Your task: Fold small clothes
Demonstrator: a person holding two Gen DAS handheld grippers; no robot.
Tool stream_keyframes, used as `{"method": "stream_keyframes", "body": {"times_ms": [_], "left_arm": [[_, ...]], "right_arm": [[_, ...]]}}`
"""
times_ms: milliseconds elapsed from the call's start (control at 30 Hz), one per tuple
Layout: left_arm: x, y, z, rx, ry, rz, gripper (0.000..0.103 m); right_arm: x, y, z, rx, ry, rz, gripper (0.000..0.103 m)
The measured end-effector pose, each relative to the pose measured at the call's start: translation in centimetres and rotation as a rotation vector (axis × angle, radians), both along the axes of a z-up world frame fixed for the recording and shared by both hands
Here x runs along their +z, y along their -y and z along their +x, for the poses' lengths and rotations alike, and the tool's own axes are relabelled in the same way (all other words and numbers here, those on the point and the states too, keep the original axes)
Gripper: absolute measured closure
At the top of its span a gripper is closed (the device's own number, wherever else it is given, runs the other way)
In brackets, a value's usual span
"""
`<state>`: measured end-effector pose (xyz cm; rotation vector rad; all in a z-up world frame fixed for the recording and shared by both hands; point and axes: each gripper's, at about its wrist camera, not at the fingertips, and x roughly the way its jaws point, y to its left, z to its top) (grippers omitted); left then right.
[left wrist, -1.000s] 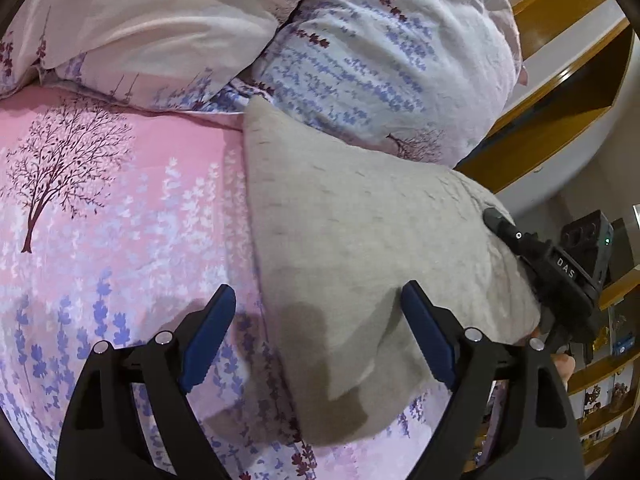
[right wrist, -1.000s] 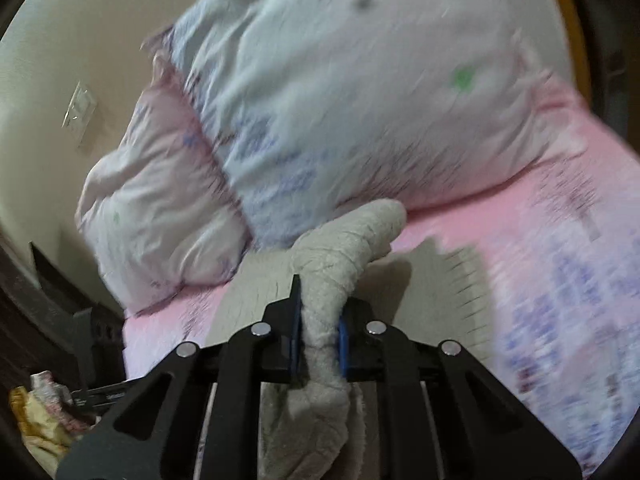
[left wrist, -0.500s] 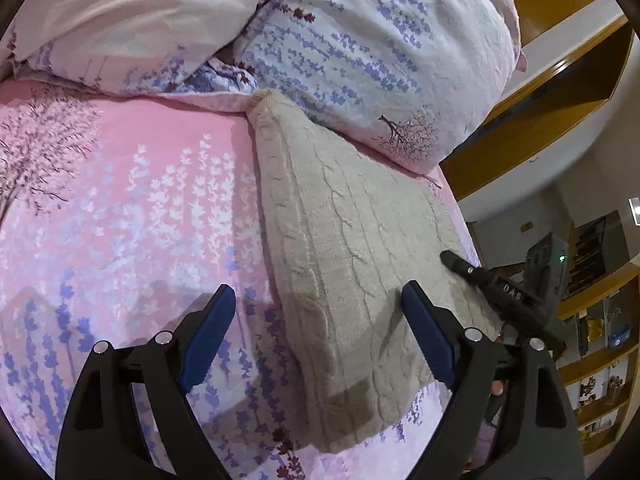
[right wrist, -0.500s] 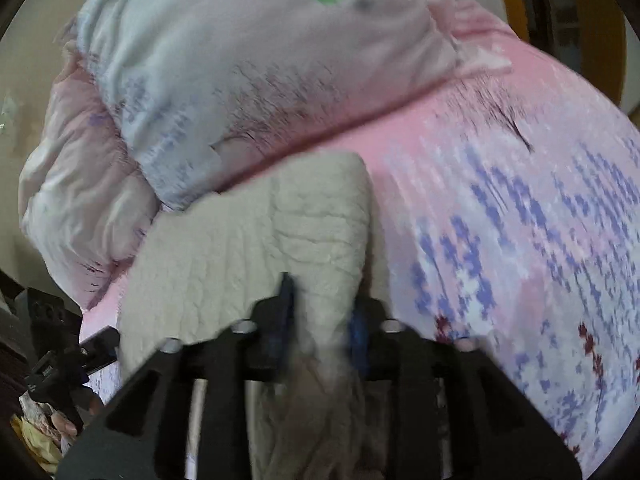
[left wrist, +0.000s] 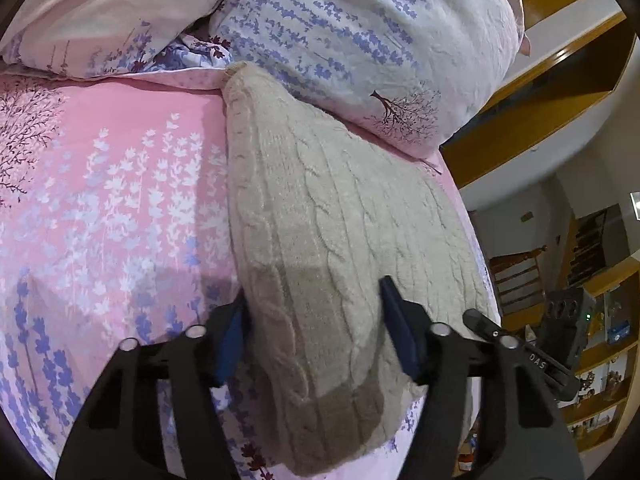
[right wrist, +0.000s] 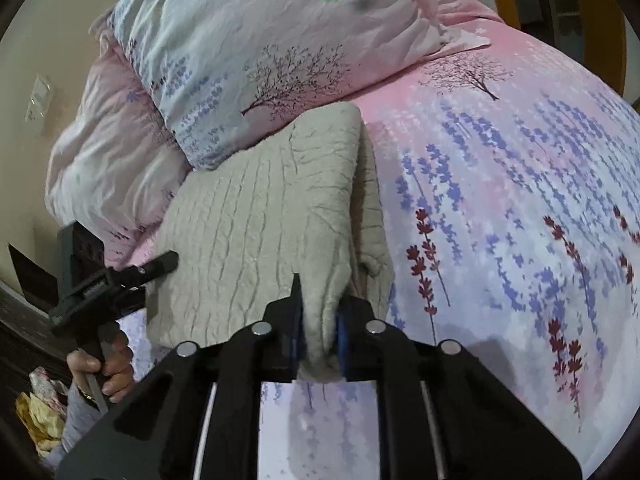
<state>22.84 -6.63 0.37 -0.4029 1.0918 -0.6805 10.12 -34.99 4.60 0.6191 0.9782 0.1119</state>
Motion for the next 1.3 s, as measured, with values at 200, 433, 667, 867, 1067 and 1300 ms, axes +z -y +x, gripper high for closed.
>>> {"method": "stream_keyframes", "body": {"times_ms": [200,433,667,867,1067,1300], "left_arm": [[0.3,-0.1,-0.7,-0.061,0.039,0.039,0.057],[0.6,-1.3,-0.8,-0.048,0.061,0.016,0.041],[0.6,-3.4,1.8,0.076,-0.025,-0.077,0.021],[-0.2,-2.2,2.8,0.060,-0.058,-0.062,0.021],[-0.7,-0.8,2.8,0.042,-0.101,-0.111,0.045],[1.7,-3.1,1.3,-0.007,-0.085,-0.186,0.064]], "right_arm": [[-1.3,-0.1,-1.2,-0.005,-0.025,0.002,0.092],[-0.8,0.5,-0.7,0.011,-0.013,0.055,0.064],[0.3,4.0,5.3,-0.075,0.012,0.127,0.032],[-3.0,3.6,8.5,-0.019,-0.122,0.177,0.032],[-3.8,3.2,7.6,0.022,-0.096,0.238,0.064],[-1.4,1.8,7.0,0.048,-0.005,0.371,0.076]]}}
